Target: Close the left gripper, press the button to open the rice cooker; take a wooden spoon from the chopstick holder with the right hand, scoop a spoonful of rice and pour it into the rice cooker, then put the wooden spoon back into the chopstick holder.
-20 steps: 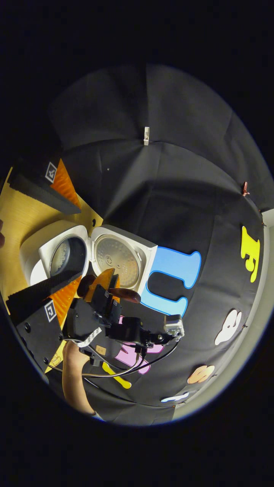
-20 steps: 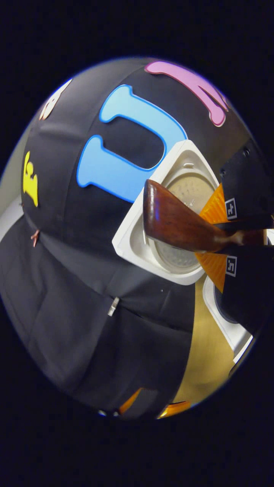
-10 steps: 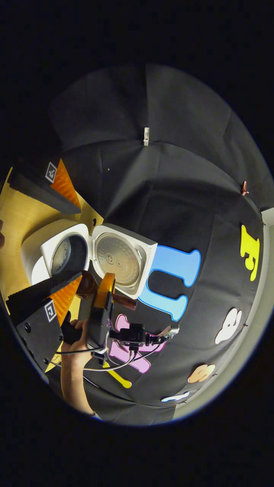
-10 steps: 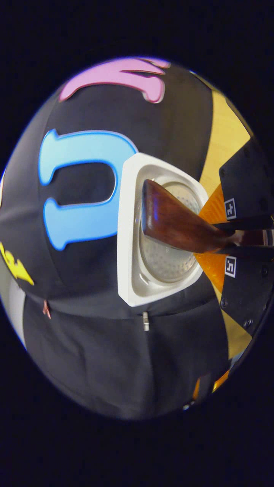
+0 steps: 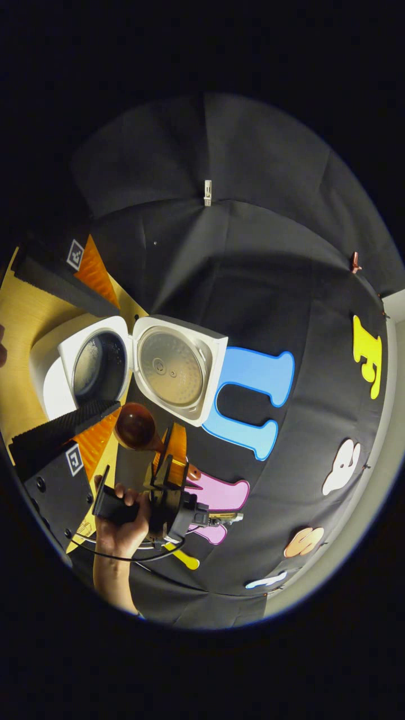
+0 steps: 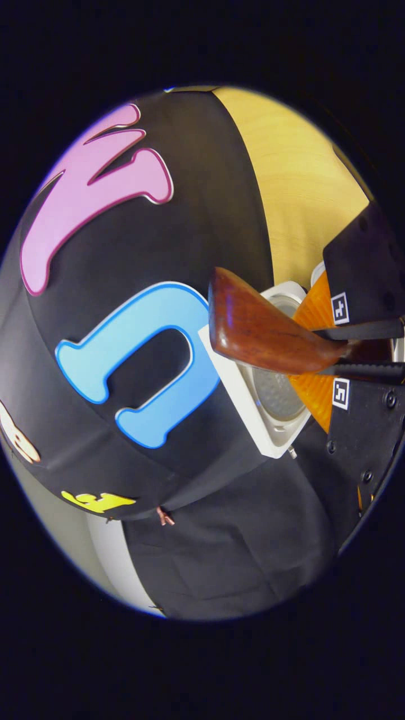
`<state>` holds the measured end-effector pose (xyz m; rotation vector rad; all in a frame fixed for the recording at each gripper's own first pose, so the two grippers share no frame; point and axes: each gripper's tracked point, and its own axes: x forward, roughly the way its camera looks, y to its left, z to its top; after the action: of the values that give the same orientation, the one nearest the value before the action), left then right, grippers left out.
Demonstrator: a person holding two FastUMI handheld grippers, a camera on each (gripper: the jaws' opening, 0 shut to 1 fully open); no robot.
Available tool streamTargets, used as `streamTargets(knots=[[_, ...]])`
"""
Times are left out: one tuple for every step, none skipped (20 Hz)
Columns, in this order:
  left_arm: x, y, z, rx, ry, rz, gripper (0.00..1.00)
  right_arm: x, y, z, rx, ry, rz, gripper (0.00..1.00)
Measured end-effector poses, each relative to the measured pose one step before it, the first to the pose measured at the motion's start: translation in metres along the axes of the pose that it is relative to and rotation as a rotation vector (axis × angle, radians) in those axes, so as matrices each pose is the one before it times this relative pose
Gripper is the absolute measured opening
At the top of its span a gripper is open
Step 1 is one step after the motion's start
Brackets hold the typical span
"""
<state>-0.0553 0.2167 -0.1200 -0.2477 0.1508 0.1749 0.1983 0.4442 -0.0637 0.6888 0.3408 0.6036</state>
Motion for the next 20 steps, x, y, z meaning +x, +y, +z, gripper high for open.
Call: streamTargets(knots=[[0.00101, -0.00713, 0.00210, 0.00182, -0.00280, -0.00504, 0.95, -0.01641, -0.00863, 0.01794, 0.03042, -0.02845, 0.00930, 0.20], [0.00124, -0.00564, 0.00094, 0.00006, -0.00331, -0.00278, 0.95, -0.01074, -0.00748, 0.01243, 0.01473, -0.01992, 0.00124, 0.20], [0.00245, -0.00681, 0.00152, -0.00227, -0.00286, -0.00273, 0.95, -0.01062, -0.00912, 0.01234, 0.00451, -0.02398, -0.00550, 0.19], [0.00470, -0.00750, 0.00203, -0.00093, -0.00354, -0.00247, 0.95, -0.01683, -0.01494, 0.01756, -0.00154, -0.02870, -0.01427, 0.19], [0.00462, -0.01326, 0.00275, 0.01303, -0.00463, -0.00930, 0.95, -0.02583, -0.02571, 0.02571, -0.00930, -0.03873, -0.02467, 0.20], [0.00372, -0.00983, 0.00103, 0.01558, -0.00246, -0.00933, 0.95, -0.02262, -0.02153, 0.02200, -0.01122, -0.02918, -0.02317, 0.20], [0.00328, -0.00757, 0.00193, 0.01227, -0.00256, -0.00787, 0.95, -0.01273, -0.01376, 0.01336, -0.00693, -0.01748, -0.01485, 0.20], [0.00382, -0.00637, 0.00105, 0.00842, -0.00236, -0.00674, 0.95, -0.01174, -0.01475, 0.01304, -0.01018, -0.01849, -0.01764, 0.20], [0.00325, -0.00740, 0.00119, 0.00559, -0.00095, -0.00941, 0.95, -0.01278, -0.01598, 0.01373, -0.01449, -0.01885, -0.01901, 0.20], [0.00521, -0.00903, 0.00177, 0.00540, -0.00060, -0.00962, 0.95, -0.01259, -0.01619, 0.01201, -0.01393, -0.01736, -0.02270, 0.20], [0.00370, -0.00744, -0.00116, 0.00421, 0.00163, -0.00820, 0.95, -0.01605, -0.02429, 0.01647, -0.01496, -0.02353, -0.03253, 0.20], [0.00390, -0.00572, 0.00007, 0.00191, 0.00344, -0.00578, 0.95, -0.01084, -0.01717, 0.01070, -0.00831, -0.01273, -0.02327, 0.20], [0.00649, -0.01302, -0.00148, 0.00008, 0.00888, -0.01481, 0.95, -0.01668, -0.02874, 0.01412, -0.01920, -0.01849, -0.04204, 0.20], [0.00311, -0.00598, -0.00082, 0.00210, 0.00381, -0.00614, 0.95, -0.01528, -0.02633, 0.01060, -0.01298, -0.01283, -0.03538, 0.20], [0.00307, -0.00572, 0.00131, 0.00356, 0.00212, -0.00590, 0.95, -0.00954, -0.01790, 0.00584, -0.00989, -0.00377, -0.02598, 0.20], [0.00266, -0.00610, -0.00140, 0.00540, 0.00277, -0.00400, 0.95, -0.00888, -0.01924, 0.00339, -0.01126, -0.00067, -0.02628, 0.19], [0.00276, -0.00705, 0.00097, 0.00546, 0.00292, -0.00455, 0.95, -0.00904, -0.02584, 0.00093, -0.01709, 0.00172, -0.03609, 0.20], [0.00171, -0.00666, 0.00033, 0.00277, 0.00420, -0.00433, 0.95, -0.00665, -0.01934, 0.00019, -0.01025, 0.00467, -0.02811, 0.20], [0.00123, -0.00474, 0.00134, 0.00182, 0.00232, -0.00184, 0.95, -0.00533, -0.02336, -0.00105, -0.01186, 0.00086, -0.03518, 0.20], [0.00082, -0.00502, -0.00004, 0.00220, 0.00177, 0.00016, 0.95, -0.00402, -0.01939, -0.00178, -0.00746, 0.00455, -0.02484, 0.20]])
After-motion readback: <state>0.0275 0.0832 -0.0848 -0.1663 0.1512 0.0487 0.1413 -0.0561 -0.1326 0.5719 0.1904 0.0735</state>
